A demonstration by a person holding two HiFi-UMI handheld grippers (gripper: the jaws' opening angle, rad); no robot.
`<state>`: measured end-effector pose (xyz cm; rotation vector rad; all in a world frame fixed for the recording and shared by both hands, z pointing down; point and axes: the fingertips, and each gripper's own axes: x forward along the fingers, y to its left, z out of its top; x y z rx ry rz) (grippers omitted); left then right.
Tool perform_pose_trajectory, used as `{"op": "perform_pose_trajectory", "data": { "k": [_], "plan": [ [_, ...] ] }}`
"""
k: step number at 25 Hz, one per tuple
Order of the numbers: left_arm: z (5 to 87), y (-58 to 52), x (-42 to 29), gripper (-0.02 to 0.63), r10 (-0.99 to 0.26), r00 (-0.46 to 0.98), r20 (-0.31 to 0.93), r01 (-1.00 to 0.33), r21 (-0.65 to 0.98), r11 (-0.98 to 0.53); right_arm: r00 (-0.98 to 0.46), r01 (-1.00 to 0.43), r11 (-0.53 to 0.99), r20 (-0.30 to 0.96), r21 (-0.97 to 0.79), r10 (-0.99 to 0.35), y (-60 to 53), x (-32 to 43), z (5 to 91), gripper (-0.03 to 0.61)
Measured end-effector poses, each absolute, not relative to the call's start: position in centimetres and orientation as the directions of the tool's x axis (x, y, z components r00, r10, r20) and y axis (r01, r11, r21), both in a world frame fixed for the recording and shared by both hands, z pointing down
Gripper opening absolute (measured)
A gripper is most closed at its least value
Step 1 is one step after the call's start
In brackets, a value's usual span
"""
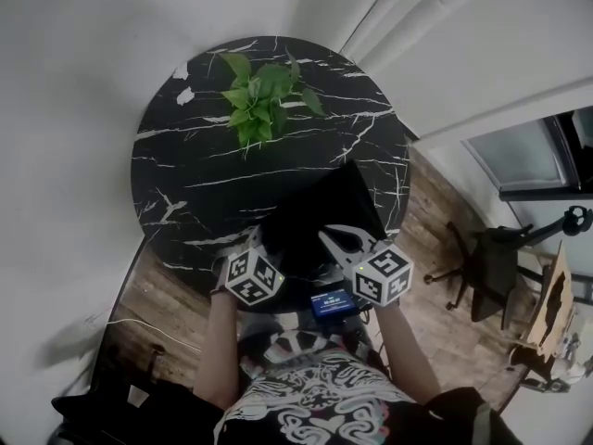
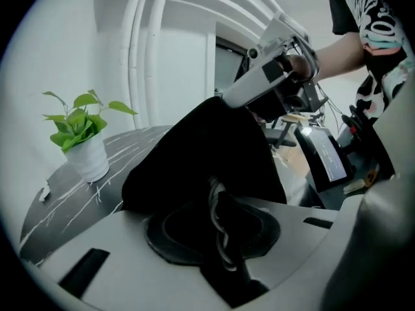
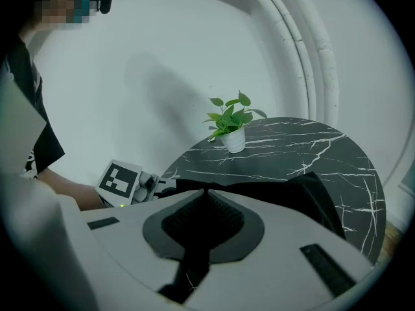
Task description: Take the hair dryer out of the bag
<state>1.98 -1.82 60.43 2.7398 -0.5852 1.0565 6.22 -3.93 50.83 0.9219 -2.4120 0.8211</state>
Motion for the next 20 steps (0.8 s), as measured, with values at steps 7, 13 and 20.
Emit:
{"op": "perform_pose_trajectory", "data": {
  "k": [7, 13, 20],
  "plan": [
    [60.2, -1.4, 3.9, 0.209, -0.237, 0.709, 0.665, -0.354, 0.044, -0.934, -0.693, -0.703, 0.598, 0.562, -0.385, -0.452, -4.0, 6.3, 50.2, 0.026],
    [61.5, -1.9, 5.5, 0.218, -0.236, 0.695, 0.679, -0.337, 0.018, -0.941, -0.708, -0.689, 0.604, 0.552, -0.400, -0.442, -3.8, 6.6, 49.9, 0.026],
    [62.4, -2.0, 6.8, 0.230, -0.225, 0.678, 0.699, -0.318, 0.003, -0.948, -0.704, -0.694, 0.590, 0.557, -0.412, -0.440, -3.8, 7.3, 50.1, 0.026]
  ]
}}
